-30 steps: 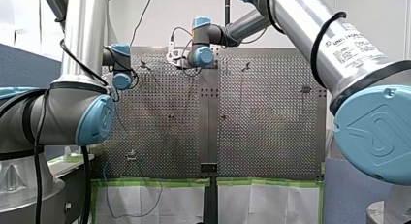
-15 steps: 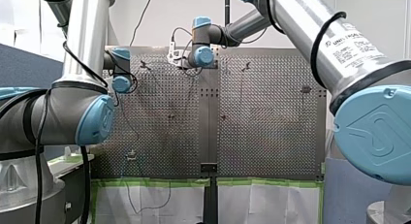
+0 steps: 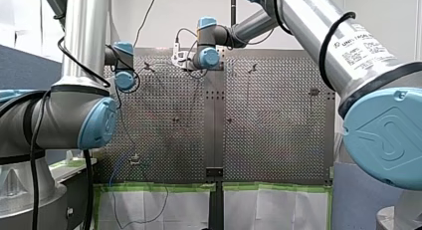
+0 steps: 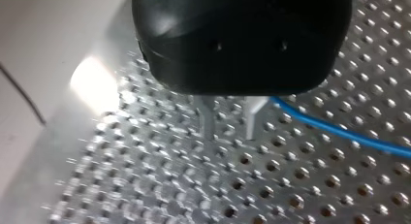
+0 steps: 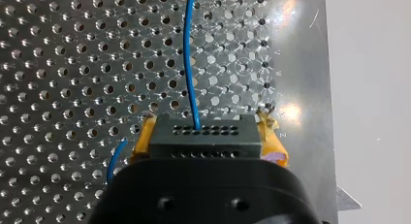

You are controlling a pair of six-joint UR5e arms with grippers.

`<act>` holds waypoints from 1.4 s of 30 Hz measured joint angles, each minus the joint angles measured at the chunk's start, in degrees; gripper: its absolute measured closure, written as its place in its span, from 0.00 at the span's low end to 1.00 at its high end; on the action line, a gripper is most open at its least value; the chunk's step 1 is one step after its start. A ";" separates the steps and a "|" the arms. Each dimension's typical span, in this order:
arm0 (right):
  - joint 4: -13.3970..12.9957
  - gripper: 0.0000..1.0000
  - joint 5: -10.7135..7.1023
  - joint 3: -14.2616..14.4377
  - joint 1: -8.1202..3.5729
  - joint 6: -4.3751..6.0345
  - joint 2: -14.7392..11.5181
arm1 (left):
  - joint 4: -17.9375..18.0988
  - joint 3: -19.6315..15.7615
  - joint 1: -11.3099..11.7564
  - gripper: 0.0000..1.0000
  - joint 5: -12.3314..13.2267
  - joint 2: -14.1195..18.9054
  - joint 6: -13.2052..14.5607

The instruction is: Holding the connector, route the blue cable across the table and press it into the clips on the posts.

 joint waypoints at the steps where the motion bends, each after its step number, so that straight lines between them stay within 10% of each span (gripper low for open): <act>1: 0.01 1.00 0.00 0.00 0.02 -0.14 0.00 | 0.24 -0.55 0.08 0.40 0.09 0.55 -0.35; 4: 0.06 1.00 0.07 0.00 0.11 -0.59 0.00 | 0.69 -2.25 0.21 0.28 0.25 2.43 -0.97; 5: 0.08 1.00 0.11 0.00 0.09 -0.74 0.01 | 0.73 -2.76 0.22 0.00 0.28 3.15 -1.09; 29: 0.16 1.00 0.03 -0.18 -1.20 -1.17 0.00 | -12.04 -8.95 -3.26 0.00 4.35 13.58 -0.66; 42: 0.13 1.00 0.14 -0.20 -1.43 -1.18 0.00 | -14.70 -7.66 -5.54 0.00 10.79 17.77 3.21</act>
